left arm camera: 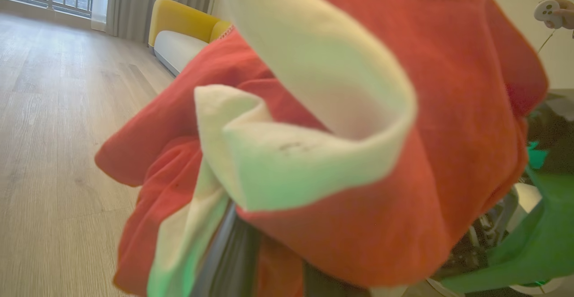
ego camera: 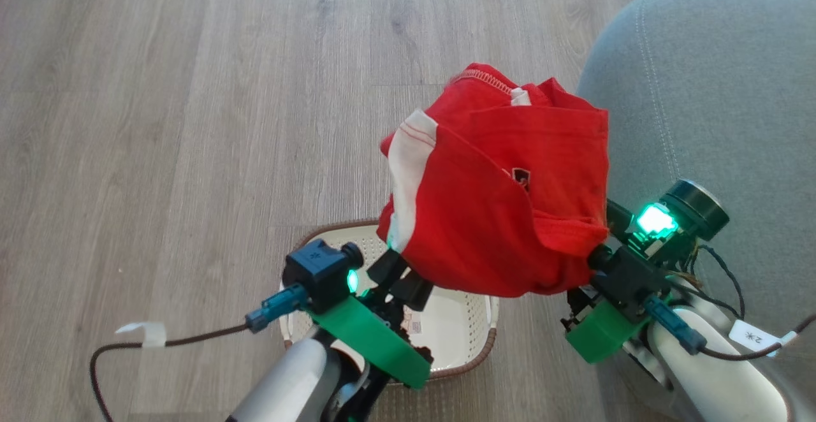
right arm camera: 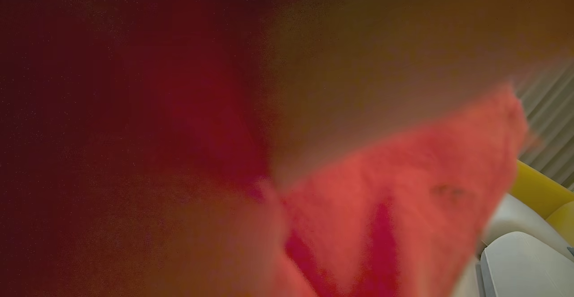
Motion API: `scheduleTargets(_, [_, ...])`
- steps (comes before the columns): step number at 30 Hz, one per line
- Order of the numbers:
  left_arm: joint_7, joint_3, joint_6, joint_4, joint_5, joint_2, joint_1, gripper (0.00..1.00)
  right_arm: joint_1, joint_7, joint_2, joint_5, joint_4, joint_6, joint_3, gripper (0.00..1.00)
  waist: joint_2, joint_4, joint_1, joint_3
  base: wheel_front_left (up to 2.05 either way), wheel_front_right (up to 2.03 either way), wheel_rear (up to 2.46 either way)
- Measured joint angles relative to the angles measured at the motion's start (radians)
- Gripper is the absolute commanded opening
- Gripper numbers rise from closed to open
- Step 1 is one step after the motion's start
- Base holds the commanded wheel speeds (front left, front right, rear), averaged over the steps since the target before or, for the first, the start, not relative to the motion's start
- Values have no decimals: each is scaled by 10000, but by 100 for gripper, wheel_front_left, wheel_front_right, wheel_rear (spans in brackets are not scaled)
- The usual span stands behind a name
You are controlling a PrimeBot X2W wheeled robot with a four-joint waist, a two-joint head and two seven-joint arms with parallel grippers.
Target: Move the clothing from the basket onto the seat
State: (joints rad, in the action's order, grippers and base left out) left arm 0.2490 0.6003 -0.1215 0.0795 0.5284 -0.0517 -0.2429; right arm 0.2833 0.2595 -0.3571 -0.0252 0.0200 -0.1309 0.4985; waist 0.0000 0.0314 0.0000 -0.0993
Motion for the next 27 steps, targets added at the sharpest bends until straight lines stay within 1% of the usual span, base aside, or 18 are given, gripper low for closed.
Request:
scheduleTargets(9, [79, 1108, 10, 280, 573, -213, -314, 0, 149, 0, 84, -4, 372, 0, -105, 100, 0, 136, 0, 142, 0, 0, 0])
scheduleTargets(13, [81, 1390, 12, 324, 719, -291, -318, 0, 147, -2, 148, 2, 483, 0, -98, 100, 0, 179, 0, 253, 0, 0, 0])
scheduleTargets(23, [81, 1455, 12, 305, 821, -408, -332, 0, 147, -6, 238, 107, 535, 0, -17, 100, 0, 167, 0, 294, 0, 0, 0])
scheduleTargets(26, [77, 1455, 12, 276, 813, -426, -343, 0, 149, -4, 253, 364, 656, 2, 21, 100, 0, 167, 0, 279, 0, 0, 0])
scheduleTargets(27, [77, 1455, 12, 272, 771, -426, -346, 0, 149, -4, 280, 569, 805, 0, 13, 27, 0, 168, 0, 281, 0, 0, 0])
